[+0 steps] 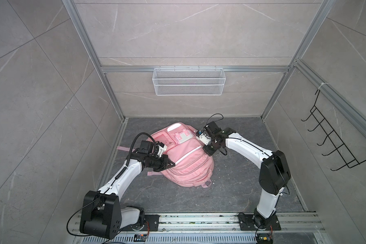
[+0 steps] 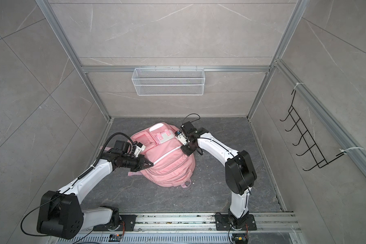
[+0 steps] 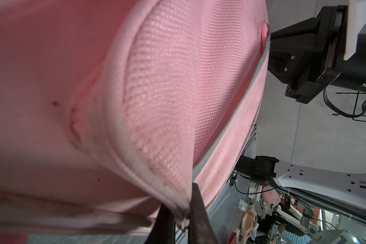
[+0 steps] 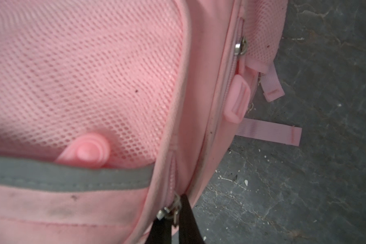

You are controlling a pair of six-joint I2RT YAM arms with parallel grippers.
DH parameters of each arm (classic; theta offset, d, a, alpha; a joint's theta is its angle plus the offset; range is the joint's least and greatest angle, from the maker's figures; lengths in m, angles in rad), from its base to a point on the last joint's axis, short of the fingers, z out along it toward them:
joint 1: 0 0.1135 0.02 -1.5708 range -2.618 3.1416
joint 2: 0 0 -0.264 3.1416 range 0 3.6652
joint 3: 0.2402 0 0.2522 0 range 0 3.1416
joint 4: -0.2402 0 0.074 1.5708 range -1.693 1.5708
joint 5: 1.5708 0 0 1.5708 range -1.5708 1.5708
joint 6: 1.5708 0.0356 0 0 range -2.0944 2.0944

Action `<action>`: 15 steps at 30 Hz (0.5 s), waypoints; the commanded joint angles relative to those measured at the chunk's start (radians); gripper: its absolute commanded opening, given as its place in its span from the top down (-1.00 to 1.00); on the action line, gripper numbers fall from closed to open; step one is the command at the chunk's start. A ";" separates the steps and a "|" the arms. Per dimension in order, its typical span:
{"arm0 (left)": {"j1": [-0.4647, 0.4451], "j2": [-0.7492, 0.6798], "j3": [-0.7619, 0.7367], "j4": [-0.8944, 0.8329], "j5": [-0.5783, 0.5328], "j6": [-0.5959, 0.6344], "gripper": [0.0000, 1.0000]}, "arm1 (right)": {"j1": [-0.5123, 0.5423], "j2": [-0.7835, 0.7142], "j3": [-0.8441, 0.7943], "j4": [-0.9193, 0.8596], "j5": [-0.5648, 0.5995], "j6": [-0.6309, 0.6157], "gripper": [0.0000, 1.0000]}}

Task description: Pack the student bag

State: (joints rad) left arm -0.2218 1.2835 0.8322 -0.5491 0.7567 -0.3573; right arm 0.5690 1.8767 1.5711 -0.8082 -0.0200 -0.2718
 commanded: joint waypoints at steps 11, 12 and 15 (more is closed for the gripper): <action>-0.001 0.025 -0.027 -0.048 0.127 0.081 1.00 | -0.008 0.071 0.099 0.050 0.212 0.002 0.98; -0.002 0.029 -0.033 -0.040 0.131 0.077 1.00 | -0.009 0.089 0.135 0.018 0.202 0.012 0.96; -0.003 0.027 -0.039 -0.033 0.131 0.078 1.00 | 0.000 0.115 0.158 0.017 0.195 0.022 0.91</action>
State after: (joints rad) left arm -0.2188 1.3193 0.8116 -0.5022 0.7898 -0.3431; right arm 0.5835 1.9572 1.6745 -0.8528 0.0544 -0.2996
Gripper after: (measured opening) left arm 0.086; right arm 0.083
